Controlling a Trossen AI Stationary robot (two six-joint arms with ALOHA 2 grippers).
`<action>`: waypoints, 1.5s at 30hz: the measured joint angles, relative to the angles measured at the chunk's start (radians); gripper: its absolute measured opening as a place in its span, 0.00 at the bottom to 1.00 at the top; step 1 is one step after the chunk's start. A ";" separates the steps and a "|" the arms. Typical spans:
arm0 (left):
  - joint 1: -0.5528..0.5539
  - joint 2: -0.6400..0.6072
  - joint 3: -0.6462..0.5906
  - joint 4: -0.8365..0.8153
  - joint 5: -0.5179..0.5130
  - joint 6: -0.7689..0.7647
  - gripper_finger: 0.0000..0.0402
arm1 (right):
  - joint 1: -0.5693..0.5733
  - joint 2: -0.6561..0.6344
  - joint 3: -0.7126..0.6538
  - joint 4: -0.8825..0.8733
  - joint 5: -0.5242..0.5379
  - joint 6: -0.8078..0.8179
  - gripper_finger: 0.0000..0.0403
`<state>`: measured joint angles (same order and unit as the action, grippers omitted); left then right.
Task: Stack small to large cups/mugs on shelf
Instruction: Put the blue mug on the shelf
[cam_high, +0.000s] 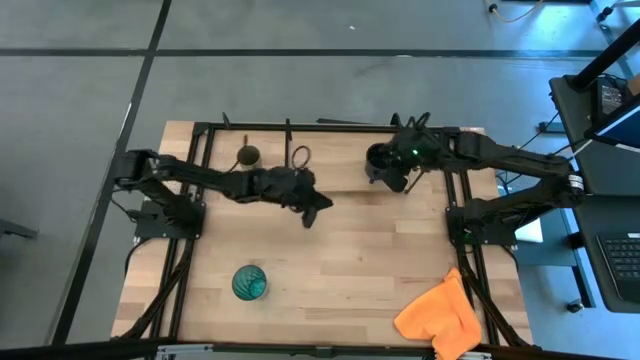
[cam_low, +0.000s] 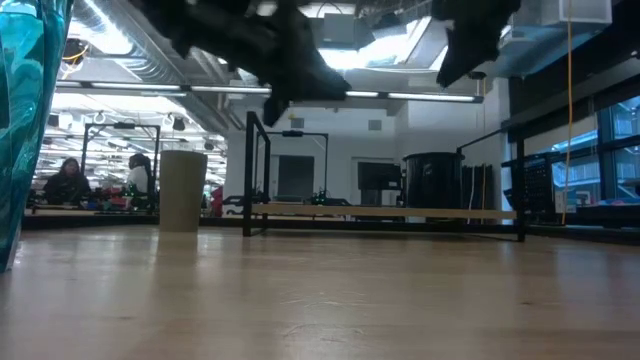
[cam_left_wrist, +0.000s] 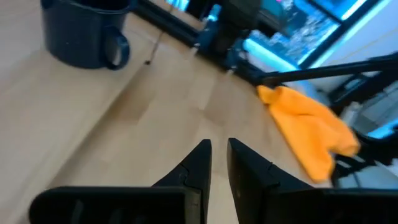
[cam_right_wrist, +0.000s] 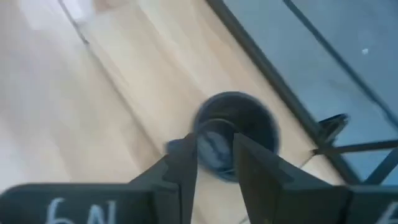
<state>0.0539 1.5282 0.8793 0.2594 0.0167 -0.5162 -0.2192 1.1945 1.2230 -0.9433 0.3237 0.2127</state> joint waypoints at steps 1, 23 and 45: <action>0.011 0.030 0.029 -0.024 0.001 0.003 0.10 | 0.018 -0.012 0.001 -0.008 0.000 0.032 0.25; 0.075 0.527 0.587 -0.265 -0.167 0.117 0.00 | 0.267 -0.157 0.001 -0.088 -0.002 0.386 0.02; 0.106 0.594 0.640 -0.261 -0.244 0.132 0.00 | 0.424 -0.157 0.000 -0.141 0.050 0.490 0.02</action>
<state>0.1597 2.1223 1.5192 -0.0016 -0.2270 -0.3838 0.2050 1.0370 1.2232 -1.0840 0.3737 0.7030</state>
